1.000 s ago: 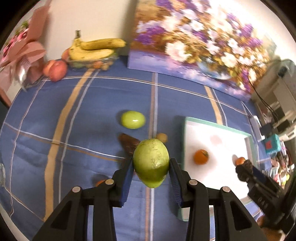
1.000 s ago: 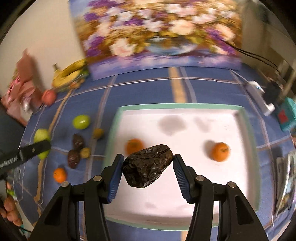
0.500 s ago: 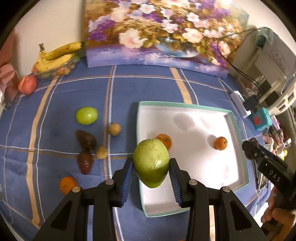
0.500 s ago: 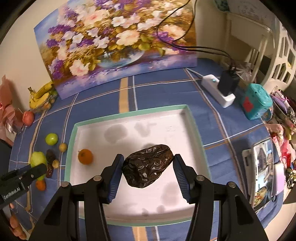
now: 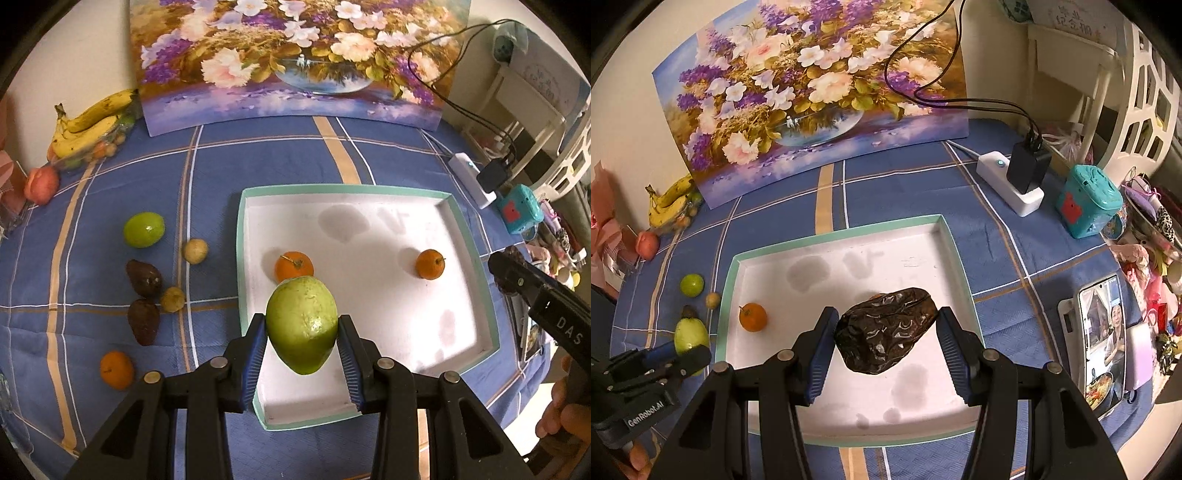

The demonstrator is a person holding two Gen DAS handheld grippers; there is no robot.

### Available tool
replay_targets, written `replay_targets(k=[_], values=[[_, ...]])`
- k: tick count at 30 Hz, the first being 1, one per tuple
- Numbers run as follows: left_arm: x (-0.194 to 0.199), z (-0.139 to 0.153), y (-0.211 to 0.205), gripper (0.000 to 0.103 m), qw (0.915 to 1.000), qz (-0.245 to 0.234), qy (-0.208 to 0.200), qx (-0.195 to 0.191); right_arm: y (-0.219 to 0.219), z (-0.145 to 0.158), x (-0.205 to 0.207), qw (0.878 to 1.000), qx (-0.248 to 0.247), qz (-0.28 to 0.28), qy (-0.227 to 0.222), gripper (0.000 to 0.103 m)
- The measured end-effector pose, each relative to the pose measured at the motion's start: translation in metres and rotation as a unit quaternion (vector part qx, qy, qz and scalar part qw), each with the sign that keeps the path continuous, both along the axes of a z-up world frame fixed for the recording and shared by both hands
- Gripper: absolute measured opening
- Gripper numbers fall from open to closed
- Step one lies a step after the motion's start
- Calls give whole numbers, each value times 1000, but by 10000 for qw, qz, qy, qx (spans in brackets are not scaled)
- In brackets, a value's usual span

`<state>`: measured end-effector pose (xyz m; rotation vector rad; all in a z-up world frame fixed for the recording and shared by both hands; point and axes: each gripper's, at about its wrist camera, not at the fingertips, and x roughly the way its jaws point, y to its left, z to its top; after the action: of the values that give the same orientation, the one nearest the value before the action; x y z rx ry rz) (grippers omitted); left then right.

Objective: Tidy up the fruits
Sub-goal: 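Carry the green pear and the dark date over the white tray, then lower the pear into the tray and open the left tool while the right tool releases the date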

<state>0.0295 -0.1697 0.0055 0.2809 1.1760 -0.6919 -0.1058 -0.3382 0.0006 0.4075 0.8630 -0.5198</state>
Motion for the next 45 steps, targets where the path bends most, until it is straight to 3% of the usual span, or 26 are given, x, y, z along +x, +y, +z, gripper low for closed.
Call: replay_targets(k=[8,19,27,41,45], values=[[-3,-18,-6,41,9997,-63,109,226,0,-7,4,9999,27,59,121,56],[-2,-56,-12,41,9971,-44,411,635,-4,-66,21,9949,392,147,915,56],[-3,-74,-14,41,9953,-50,543,794,-3,-90,25,9910,506,195,1223,56],[1,-71,-11,42,9960,-31,582,683,-4,-93,29,9906,504,217,1253,56],[3,-61,-8,49,9971,-45,512,555,-3,-91,26,9904,466,242,1282,57]])
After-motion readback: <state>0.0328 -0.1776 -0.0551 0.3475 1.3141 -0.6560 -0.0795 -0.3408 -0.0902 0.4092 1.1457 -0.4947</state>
